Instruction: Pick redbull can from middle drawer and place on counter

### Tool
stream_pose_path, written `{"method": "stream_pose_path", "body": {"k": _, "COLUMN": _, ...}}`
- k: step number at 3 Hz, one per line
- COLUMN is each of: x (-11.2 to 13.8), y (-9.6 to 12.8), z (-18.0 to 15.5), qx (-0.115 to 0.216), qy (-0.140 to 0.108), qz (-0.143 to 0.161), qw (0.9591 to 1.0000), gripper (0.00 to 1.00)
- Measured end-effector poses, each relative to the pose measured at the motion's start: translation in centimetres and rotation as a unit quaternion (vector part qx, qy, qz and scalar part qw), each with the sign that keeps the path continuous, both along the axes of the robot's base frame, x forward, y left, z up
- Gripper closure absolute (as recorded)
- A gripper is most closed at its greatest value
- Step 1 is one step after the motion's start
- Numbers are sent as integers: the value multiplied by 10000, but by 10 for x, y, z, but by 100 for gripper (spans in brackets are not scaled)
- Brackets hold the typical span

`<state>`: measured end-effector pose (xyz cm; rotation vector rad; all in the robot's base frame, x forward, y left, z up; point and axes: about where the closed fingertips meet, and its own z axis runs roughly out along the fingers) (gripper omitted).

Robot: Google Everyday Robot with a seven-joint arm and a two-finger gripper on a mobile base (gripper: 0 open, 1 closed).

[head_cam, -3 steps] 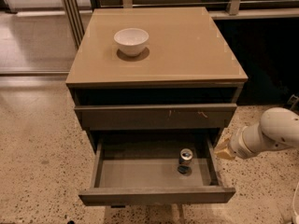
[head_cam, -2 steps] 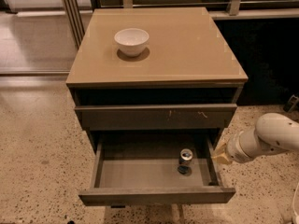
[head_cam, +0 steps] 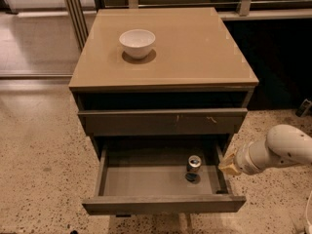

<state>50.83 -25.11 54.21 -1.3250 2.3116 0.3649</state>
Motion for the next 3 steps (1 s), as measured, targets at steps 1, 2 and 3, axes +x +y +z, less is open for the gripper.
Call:
{"method": "stream_pose_path", "body": {"k": 1, "x": 4, "y": 9, "z": -11, "qx": 261, "qy": -182, "qz": 124, "qw": 9994, "gripper": 58}}
{"method": "stream_pose_path", "body": {"k": 2, "x": 11, "y": 22, "z": -19, "qx": 545, "qy": -355, "qz": 259, "qw": 9975, "gripper": 35}}
{"method": "stream_pose_path", "body": {"k": 3, "x": 20, "y": 33, "z": -27, "qx": 700, "qy": -552, "qz": 401, "qw": 9952, "gripper": 11}}
